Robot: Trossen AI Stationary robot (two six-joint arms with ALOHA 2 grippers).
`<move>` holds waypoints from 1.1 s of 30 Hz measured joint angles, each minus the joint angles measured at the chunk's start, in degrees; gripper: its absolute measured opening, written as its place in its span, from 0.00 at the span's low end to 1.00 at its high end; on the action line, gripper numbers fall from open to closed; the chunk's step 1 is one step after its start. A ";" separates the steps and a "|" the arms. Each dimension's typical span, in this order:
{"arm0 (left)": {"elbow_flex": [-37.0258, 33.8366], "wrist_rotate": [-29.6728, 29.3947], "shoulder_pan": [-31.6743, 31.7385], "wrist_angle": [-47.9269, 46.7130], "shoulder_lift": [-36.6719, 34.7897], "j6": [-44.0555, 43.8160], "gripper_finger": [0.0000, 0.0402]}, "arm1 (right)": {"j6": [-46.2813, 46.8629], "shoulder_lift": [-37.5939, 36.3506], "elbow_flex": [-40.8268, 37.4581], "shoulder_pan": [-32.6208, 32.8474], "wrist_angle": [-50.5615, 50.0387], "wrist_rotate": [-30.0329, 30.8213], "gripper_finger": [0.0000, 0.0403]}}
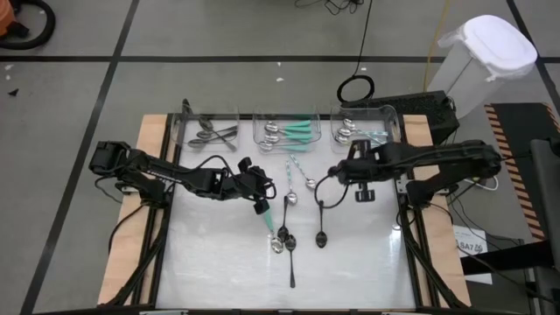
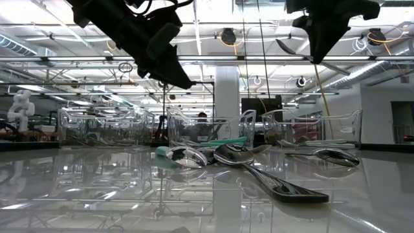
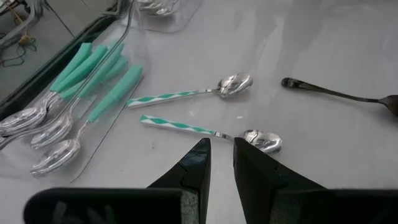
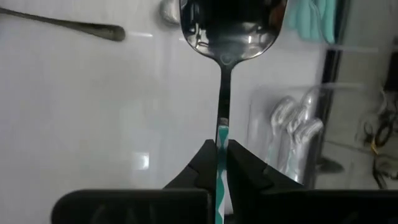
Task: Sort silverware by color (type)
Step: Put the green patterned spoon into the right transparent bin
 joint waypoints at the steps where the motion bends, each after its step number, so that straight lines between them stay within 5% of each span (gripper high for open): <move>1: 0.00 0.00 0.00 -0.02 0.00 0.00 0.18 | 0.63 -0.51 0.00 -0.52 -0.29 -0.08 0.03; 16: 0.00 0.02 -0.12 -0.34 0.00 -0.20 0.18 | 8.78 -3.47 0.00 -4.08 -1.30 7.65 0.03; 25: 0.00 0.02 -0.20 -0.34 0.00 -0.20 0.18 | 3.85 -3.49 0.00 -8.53 -1.22 24.42 0.04; 33: 0.00 0.06 -0.59 -0.35 0.00 -0.17 0.18 | 1.57 -3.49 0.00 -17.61 3.44 25.30 0.04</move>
